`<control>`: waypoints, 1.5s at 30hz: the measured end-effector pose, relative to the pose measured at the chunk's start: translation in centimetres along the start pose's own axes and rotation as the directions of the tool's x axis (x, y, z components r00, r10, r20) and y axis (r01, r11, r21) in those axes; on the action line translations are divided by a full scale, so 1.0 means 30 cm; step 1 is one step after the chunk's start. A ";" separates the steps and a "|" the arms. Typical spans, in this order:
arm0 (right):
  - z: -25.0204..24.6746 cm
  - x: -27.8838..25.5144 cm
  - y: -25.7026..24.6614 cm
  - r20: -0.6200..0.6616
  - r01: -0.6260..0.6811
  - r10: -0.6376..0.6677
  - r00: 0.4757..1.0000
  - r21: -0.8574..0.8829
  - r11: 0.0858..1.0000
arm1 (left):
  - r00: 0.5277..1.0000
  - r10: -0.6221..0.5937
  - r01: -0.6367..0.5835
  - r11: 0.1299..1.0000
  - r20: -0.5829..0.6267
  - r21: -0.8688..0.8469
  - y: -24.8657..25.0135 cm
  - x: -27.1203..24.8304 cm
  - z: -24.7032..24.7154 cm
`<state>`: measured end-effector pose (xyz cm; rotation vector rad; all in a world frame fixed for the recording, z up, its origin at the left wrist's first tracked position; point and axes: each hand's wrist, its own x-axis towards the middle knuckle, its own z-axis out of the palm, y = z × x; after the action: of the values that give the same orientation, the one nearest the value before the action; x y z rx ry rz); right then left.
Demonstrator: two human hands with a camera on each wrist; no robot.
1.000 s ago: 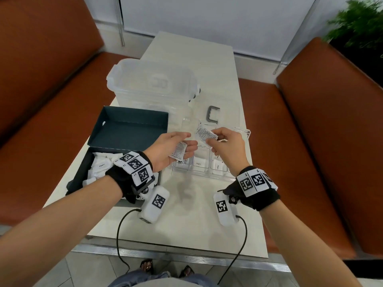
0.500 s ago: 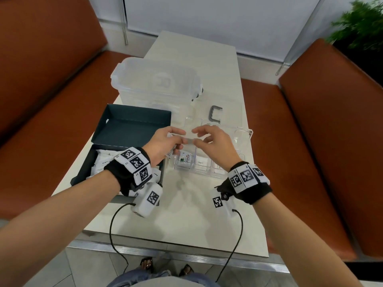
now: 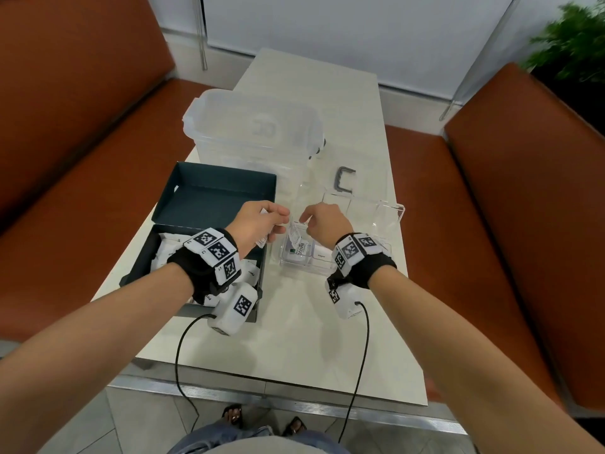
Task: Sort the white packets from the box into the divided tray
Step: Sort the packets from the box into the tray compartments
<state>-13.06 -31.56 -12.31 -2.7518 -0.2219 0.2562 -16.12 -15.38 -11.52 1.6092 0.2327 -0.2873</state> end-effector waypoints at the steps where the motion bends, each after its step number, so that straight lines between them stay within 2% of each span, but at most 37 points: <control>1: 0.008 0.005 -0.003 0.021 0.016 -0.015 1.000 -0.029 0.999 | 1.000 -0.002 0.002 1.000 0.000 -0.005 -0.004 -0.001 -0.005; 6: 0.019 0.036 -0.040 0.112 0.178 -0.164 0.980 -0.134 0.975 | 1.000 -0.021 0.021 1.000 -0.011 -0.022 -0.014 -0.003 -0.023; 11: -0.021 0.037 -0.044 0.059 0.214 -0.211 0.976 -0.049 0.976 | 0.999 -0.046 0.044 0.998 -0.028 -0.040 -0.020 -0.006 -0.044; 15: -0.092 -0.015 -0.043 -0.153 0.235 -0.208 0.966 0.187 0.954 | 0.985 -0.172 0.174 0.982 0.029 -0.077 -0.013 -0.006 -0.035; 18: -0.121 -0.077 -0.039 -0.218 0.266 -0.190 0.957 0.407 0.874 | 0.974 -0.205 0.214 0.972 0.096 -0.098 -0.008 -0.008 -0.011; 22: -0.119 -0.124 -0.004 -0.176 0.203 -0.125 0.976 0.548 0.811 | 0.983 -0.113 0.144 0.964 0.143 -0.225 -0.001 -0.004 0.006; 25: -0.115 -0.127 0.029 -0.209 0.137 -0.010 0.978 0.606 0.784 | 0.991 -0.019 0.038 0.989 0.130 -0.144 0.008 0.004 -0.001; 28: -0.111 -0.122 0.022 -0.234 0.126 0.013 0.972 0.566 0.815 | 0.981 0.051 -0.065 0.996 0.190 0.066 0.020 0.000 0.000; 31: -0.110 -0.109 0.005 -0.104 0.123 -0.083 0.991 0.472 0.873 | 0.973 0.083 -0.126 0.973 0.216 0.195 0.028 -0.003 0.010; 33: -0.110 -0.089 0.008 -0.032 0.052 -0.042 0.999 0.478 0.877 | 0.979 0.091 -0.126 0.973 0.181 0.194 0.028 0.000 0.010; 37: -0.081 -0.046 0.014 -0.005 -0.199 0.236 0.972 0.523 0.829 | 0.993 0.098 -0.108 0.984 0.072 0.142 0.019 0.008 -0.017; 40: -0.033 -0.028 -0.014 0.057 -0.251 0.251 0.966 0.429 0.868 | 0.995 0.080 -0.086 0.989 0.060 0.119 0.010 0.005 -0.037; 45: 0.053 0.000 -0.047 0.061 -0.263 0.256 0.965 0.237 0.935 | 0.995 0.085 -0.090 0.990 0.052 0.112 -0.001 -0.009 -0.052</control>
<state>-13.55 -29.71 -13.24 -2.5280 0.1603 0.3669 -16.32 -13.80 -11.39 1.7188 0.1102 -0.2747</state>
